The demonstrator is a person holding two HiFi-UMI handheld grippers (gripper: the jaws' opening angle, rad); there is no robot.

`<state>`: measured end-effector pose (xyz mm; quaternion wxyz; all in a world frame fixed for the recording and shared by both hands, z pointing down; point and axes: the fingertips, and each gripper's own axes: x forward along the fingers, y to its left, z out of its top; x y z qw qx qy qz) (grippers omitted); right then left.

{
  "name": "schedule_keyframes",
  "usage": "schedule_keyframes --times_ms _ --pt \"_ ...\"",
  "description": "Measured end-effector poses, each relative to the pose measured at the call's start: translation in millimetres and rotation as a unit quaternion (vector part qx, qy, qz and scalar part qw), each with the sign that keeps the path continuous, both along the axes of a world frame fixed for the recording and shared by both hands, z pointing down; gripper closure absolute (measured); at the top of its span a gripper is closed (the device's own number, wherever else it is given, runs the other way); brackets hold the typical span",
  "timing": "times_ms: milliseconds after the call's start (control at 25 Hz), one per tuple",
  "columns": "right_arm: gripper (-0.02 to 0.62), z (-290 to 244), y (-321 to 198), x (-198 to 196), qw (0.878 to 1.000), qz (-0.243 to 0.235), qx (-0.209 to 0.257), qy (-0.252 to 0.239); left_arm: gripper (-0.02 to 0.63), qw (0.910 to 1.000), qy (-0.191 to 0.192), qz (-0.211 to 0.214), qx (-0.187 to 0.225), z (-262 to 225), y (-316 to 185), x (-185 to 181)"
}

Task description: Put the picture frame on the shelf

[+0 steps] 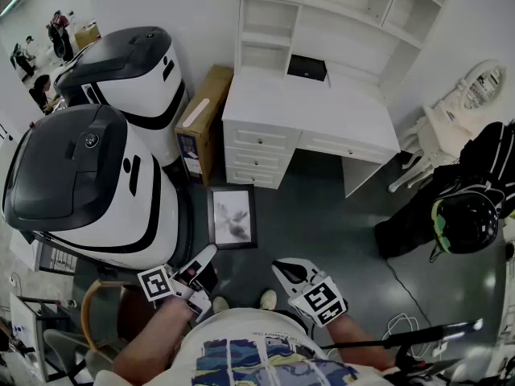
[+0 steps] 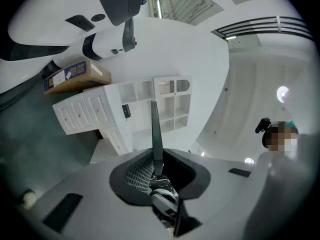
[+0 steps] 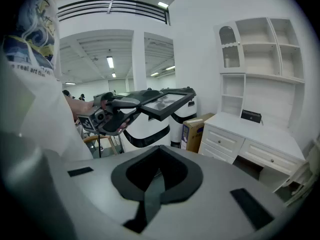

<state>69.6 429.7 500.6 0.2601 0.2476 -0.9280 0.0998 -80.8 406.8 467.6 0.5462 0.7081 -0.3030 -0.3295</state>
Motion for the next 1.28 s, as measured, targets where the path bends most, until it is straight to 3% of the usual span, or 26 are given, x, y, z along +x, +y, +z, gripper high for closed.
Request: schedule_keyframes --times_ms 400,680,920,1280 --pt "0.571 5.6 20.3 -60.3 1.0 0.015 0.003 0.009 0.537 0.9999 0.005 0.015 -0.004 13.9 15.7 -53.6" --pt "0.569 11.5 14.7 -54.3 0.999 0.044 -0.018 0.017 0.537 0.9996 0.009 0.024 -0.007 23.1 -3.6 -59.5" --pt "0.568 9.7 -39.7 -46.1 0.999 0.051 -0.006 0.008 0.537 0.9994 0.017 0.03 -0.008 19.9 -56.4 -47.1" --pt "0.54 0.0 -181.2 -31.9 0.998 0.047 0.015 -0.027 0.537 0.9993 -0.007 0.037 -0.001 -5.7 -178.5 -31.7"
